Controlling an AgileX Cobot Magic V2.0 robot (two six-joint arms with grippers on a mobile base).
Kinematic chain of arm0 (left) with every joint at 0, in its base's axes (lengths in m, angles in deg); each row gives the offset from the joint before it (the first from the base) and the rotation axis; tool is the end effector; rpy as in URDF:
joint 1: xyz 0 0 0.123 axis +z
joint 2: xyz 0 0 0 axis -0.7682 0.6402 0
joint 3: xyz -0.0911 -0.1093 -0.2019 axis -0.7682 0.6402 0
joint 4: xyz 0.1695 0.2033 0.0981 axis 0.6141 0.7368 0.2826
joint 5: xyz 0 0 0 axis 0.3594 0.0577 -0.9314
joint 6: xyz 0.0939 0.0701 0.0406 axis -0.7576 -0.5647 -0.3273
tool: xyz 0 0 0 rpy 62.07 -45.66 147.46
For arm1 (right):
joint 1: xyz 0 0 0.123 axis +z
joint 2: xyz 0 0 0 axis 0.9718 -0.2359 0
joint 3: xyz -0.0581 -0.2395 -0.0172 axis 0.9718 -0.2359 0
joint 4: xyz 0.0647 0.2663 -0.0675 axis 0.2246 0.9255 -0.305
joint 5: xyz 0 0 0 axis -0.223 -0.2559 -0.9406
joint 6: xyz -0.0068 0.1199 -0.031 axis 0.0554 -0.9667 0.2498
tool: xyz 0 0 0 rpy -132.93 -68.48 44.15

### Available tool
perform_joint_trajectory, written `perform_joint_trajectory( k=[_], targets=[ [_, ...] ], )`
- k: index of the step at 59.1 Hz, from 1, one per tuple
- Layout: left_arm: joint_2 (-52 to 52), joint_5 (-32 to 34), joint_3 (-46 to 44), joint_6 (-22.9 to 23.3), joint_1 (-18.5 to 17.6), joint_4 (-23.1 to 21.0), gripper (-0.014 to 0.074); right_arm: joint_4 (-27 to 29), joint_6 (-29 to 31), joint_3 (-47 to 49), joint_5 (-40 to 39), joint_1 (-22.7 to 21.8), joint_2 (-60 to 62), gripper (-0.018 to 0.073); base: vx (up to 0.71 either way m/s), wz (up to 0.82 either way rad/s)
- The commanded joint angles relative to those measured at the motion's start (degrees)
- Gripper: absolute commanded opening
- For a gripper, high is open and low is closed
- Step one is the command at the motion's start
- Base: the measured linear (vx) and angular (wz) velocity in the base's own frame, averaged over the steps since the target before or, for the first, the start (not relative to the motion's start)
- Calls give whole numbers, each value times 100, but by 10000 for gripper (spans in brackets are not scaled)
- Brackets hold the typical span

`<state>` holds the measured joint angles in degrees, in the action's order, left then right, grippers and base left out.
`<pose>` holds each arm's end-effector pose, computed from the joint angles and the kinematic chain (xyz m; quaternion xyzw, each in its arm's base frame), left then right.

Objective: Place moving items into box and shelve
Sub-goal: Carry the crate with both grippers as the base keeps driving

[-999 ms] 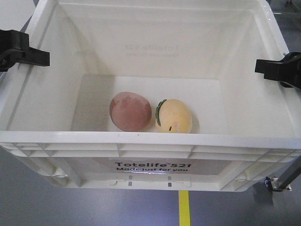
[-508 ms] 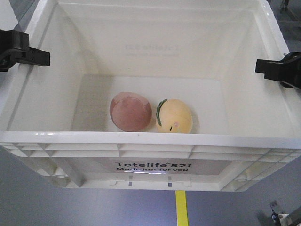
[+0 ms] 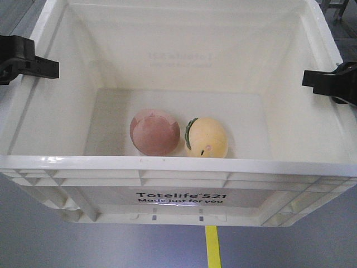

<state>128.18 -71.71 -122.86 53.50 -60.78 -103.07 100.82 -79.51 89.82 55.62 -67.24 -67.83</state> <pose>0.2698 -0.0992 0.3525 0.0854 0.9033 -0.2447 0.3418 0.2643 0.0692 0.3185 -0.0633 0.8734 0.1620 0.4549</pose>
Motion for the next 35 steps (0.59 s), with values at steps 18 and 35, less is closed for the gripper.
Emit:
perform_joint_trajectory(
  k=[18, 35],
  targets=[
    [-195, 612, -280, -174, -31, -640, -6, 330, 2, 277, -801, 5, 132, -6, 43, -9],
    [-195, 612, -280, -174, -31, -640, -6, 330, 2, 277, -801, 5, 132, -6, 42, -15]
  ],
)
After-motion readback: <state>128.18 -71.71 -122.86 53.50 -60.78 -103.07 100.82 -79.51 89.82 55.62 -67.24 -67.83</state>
